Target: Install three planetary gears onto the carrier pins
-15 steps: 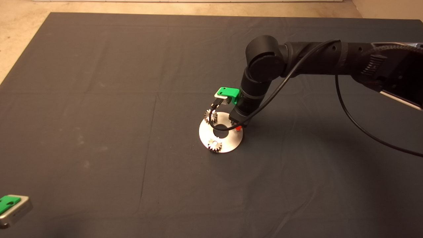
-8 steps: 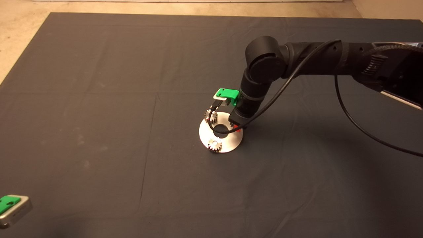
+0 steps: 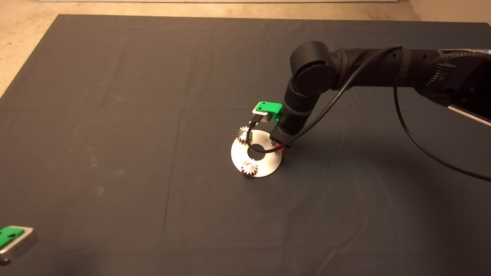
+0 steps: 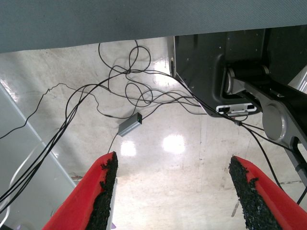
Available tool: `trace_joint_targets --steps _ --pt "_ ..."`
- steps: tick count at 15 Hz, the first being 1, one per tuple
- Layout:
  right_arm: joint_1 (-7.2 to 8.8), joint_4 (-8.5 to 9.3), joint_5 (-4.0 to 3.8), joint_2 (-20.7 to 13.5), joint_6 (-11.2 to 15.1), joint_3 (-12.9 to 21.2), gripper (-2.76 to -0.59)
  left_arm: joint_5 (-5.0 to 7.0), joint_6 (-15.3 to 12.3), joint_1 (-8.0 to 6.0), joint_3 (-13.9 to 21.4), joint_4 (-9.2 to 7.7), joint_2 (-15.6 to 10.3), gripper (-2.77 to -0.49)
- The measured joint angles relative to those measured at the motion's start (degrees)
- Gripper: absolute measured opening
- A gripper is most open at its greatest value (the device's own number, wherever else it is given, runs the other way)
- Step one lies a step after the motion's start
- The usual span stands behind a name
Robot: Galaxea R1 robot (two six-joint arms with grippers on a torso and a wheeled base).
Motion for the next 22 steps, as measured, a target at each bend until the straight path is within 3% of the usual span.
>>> trace_joint_targets --steps 22 --pt "-0.22 0.0 0.0 0.9 -0.6 0.0 -2.38 0.0 0.0 -0.02 0.0 0.0 0.0 -1.65"
